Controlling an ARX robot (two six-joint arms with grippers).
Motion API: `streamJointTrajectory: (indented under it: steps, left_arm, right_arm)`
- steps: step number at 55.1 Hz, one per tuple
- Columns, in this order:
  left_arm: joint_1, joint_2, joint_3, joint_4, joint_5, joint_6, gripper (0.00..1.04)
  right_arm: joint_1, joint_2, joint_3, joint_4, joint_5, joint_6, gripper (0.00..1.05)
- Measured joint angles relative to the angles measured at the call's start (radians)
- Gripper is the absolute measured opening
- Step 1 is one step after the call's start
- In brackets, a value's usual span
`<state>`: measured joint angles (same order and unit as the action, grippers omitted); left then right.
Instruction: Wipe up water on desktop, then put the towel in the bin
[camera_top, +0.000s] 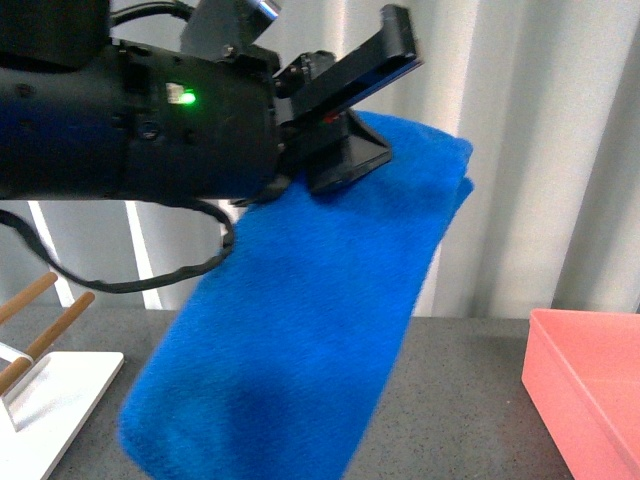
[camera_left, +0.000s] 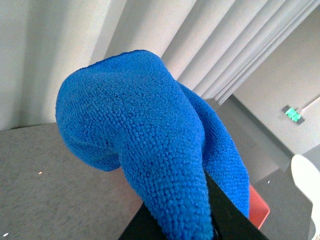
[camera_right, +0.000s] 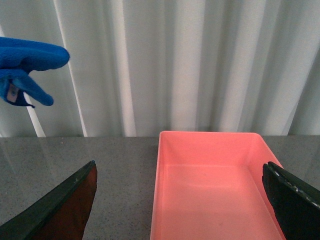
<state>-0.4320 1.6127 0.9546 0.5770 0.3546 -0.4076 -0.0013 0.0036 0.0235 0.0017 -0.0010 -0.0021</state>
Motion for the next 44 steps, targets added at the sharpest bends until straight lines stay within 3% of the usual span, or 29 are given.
streamJointTrajectory:
  steps: [13, 27, 32, 38, 44]
  left_arm:
    - [-0.036, 0.04, 0.019, 0.16, -0.099, -0.194, 0.05]
    - [-0.036, 0.038, 0.017, 0.123, -0.129, -0.177, 0.05]
    - [-0.036, 0.036, 0.017, 0.123, -0.129, -0.175, 0.05]
    - [-0.036, 0.034, 0.017, 0.123, -0.13, -0.173, 0.05]
    - [-0.036, 0.034, 0.017, 0.123, -0.129, -0.172, 0.05]
  right_arm:
    - [0.0, 0.0, 0.0, 0.0, 0.0, 0.0, 0.98]
    - [0.0, 0.0, 0.0, 0.0, 0.0, 0.0, 0.98]
    - [-0.026, 0.109, 0.058, -0.14, -0.008, 0.017, 0.98]
    - [-0.117, 0.365, 0.098, -0.037, -0.129, 0.038, 0.98]
    - [-0.189, 0.632, 0.159, 0.177, -0.341, 0.117, 0.98]
